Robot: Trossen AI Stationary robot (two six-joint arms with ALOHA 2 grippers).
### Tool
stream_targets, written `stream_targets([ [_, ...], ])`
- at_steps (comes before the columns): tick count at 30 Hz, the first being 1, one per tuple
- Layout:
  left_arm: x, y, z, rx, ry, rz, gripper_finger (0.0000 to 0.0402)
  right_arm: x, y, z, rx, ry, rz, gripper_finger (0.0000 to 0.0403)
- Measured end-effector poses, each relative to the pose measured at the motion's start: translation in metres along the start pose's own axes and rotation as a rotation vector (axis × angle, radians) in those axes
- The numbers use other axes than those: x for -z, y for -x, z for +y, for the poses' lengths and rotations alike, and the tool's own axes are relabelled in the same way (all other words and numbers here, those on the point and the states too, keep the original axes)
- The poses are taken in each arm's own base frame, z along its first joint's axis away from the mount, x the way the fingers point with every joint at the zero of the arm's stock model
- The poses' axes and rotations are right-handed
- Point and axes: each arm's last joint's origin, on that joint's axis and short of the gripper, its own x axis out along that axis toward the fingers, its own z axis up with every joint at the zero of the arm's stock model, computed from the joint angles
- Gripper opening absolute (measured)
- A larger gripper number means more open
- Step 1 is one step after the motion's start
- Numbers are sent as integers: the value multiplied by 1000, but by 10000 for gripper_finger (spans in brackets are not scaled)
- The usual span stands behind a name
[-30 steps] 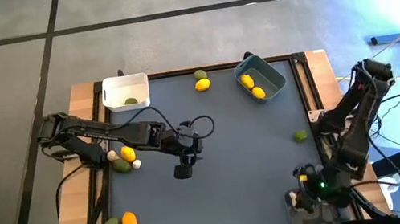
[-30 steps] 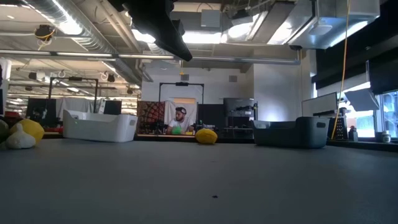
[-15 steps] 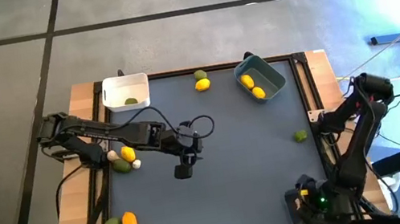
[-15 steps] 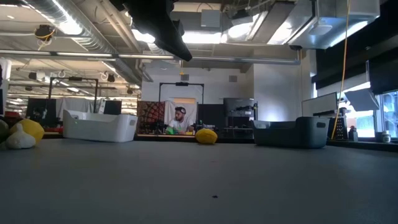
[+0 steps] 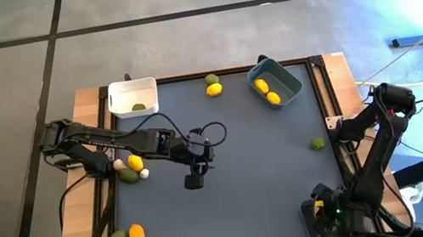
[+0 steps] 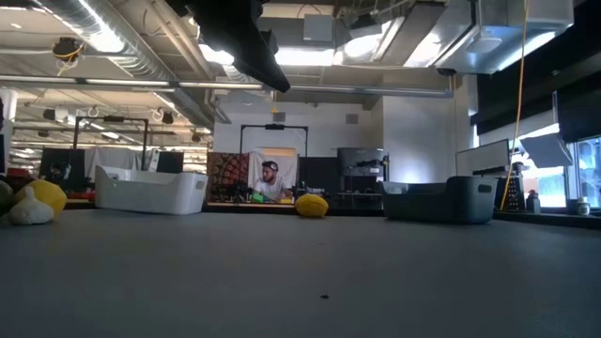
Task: Sort produce into baskets
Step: Put the white garlic into the black bin, then put the lime into the white bin
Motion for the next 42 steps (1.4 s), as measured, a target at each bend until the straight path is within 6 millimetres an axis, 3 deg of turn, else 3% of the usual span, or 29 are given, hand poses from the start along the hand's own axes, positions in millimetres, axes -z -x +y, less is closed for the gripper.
stream_targets([
  [4, 0, 0, 0, 0, 0, 0, 172, 0, 0, -1, 5, -1, -4, 178],
  [14, 0, 0, 0, 0, 0, 0, 172, 0, 0, -1, 13, -23, -3, 255],
  [23, 0, 0, 0, 0, 0, 0, 172, 1, 2, 0, 5, -25, 41, 249],
  [33, 0, 0, 0, 1, -1, 1, 172, -3, 45, 10, -157, -29, 55, 237],
  [42, 0, 0, 0, 0, 0, 0, 172, -19, 79, 2, -293, 33, -123, 237],
])
